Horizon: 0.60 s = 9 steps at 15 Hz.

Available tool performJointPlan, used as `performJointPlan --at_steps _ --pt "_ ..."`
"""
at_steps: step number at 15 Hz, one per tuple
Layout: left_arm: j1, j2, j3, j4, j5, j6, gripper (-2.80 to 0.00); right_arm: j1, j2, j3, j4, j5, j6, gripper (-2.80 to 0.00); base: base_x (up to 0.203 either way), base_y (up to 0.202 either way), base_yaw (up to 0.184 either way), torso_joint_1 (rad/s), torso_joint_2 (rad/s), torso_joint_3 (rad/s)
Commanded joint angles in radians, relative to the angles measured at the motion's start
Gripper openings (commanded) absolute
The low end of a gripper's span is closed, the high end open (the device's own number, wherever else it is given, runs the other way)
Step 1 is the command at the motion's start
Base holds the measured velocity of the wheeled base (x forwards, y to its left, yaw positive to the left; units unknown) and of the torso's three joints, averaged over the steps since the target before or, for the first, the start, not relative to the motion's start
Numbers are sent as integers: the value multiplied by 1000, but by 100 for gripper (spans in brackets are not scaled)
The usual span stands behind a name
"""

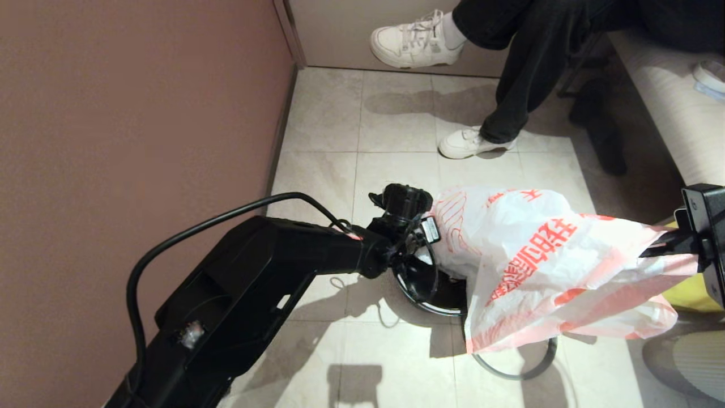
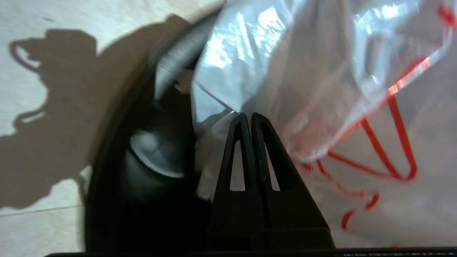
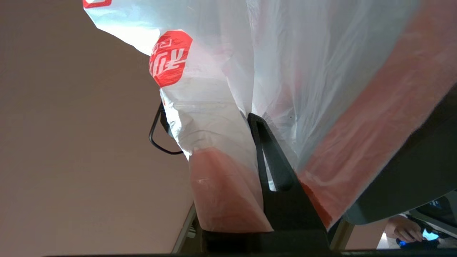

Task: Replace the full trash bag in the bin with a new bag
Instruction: Put the new garbage bag on the trash can

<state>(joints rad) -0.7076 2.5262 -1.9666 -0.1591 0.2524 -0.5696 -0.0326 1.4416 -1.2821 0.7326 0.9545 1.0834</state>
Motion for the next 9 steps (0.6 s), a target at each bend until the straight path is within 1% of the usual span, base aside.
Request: performJointPlan --at_steps 1,3,7,9 --pt "-10 18 0 -1 -4 4 -280 0 -12 0 5 4 6 -280 0 0 0 0 0 0" --pt "-28 58 -1 -2 -8 12 -280 -1 -17 0 5 4 6 -280 0 0 0 0 0 0" --pt "-32 114 -11 16 -31 13 -280 2 -23 0 5 5 36 -280 0 0 0 0 0 0" --pt "-33 126 -9 38 -21 12 -280 1 -16 0 4 4 35 -280 0 0 0 0 0 0"
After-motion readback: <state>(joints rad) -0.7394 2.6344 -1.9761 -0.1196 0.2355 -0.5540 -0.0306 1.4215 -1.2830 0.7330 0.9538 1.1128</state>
